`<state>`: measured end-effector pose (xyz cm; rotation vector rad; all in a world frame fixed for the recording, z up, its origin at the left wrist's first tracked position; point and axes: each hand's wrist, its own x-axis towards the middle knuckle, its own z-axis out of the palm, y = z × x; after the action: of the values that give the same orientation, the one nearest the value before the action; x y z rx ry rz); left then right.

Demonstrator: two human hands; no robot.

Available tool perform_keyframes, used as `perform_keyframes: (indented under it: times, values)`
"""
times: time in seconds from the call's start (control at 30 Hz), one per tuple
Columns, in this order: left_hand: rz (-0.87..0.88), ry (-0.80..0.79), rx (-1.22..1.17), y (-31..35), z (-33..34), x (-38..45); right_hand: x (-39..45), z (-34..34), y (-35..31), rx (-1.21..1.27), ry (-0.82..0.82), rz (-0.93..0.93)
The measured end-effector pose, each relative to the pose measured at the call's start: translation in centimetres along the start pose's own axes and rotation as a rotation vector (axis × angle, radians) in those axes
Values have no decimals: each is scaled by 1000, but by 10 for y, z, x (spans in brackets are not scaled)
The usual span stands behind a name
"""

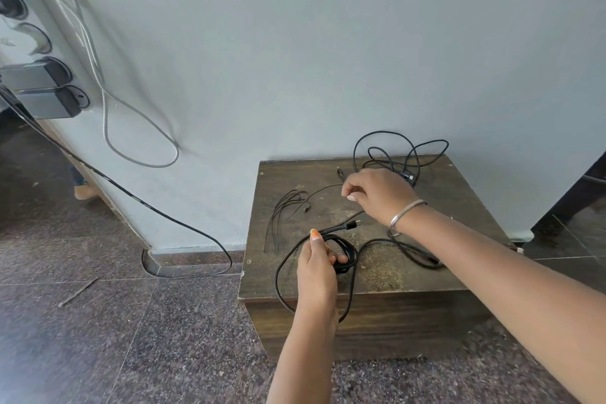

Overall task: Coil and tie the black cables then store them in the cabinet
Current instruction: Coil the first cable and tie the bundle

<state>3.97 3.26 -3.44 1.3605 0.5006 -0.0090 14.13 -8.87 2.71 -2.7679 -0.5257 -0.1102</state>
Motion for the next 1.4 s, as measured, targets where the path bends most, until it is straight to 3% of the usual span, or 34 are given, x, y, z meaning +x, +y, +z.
perform_keyframes:
  times: [0.47, 0.63, 0.87, 1.13, 1.4]
  values:
    - [70, 11, -45, 4, 5, -10, -142, -41, 0, 436, 97, 351]
    - [136, 112, -17, 6, 6, -10, -151, -38, -3, 467, 142, 381]
    - [235, 253, 8, 5, 1, -4, -157, -29, -9, 453, 73, 369]
    - [357, 250, 156, 1, 6, -8, -156, -24, -16, 520, 44, 357]
    - [405, 212, 252, -2, 8, -10, -155, -29, -21, 950, -51, 291]
